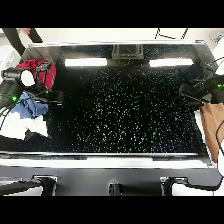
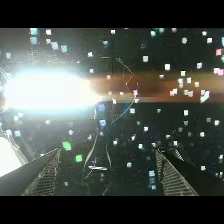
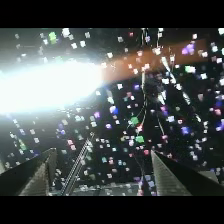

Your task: Fold the clothes and pants, and hang the long-sleeved shirts on hangers.

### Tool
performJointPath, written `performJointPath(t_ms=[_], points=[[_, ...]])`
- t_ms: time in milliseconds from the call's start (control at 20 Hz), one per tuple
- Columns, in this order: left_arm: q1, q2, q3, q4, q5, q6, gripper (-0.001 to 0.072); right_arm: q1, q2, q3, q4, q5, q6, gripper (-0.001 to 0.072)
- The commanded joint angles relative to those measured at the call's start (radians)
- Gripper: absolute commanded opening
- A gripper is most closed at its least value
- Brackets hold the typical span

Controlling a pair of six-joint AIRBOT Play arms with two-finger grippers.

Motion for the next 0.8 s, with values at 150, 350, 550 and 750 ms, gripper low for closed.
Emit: performJointPath(t_ms=[150,350,550,750], points=[[0.0,0.0,0.0,0.0,0.0,0.0,0.0708,0.001,-0.001,0.0,0.0,0.0,0.0,0.0695],[0.0,0.0,0.0,0.0,0.0,0.0,0.0708,0.001,-0.001,0.0,0.0,0.0,0.0,0.0695],[0.0,0.0,0.0,0.0,0.0,0.0,0.0708,0.001,-0.001,0.0,0.0,0.0,0.0,0.0695],[0.0,0.0,0.0,0.0,0.057,0.0,0.0708,0.001,-0.001,0.0,0.0,-0.099,0.0,0.0695]])
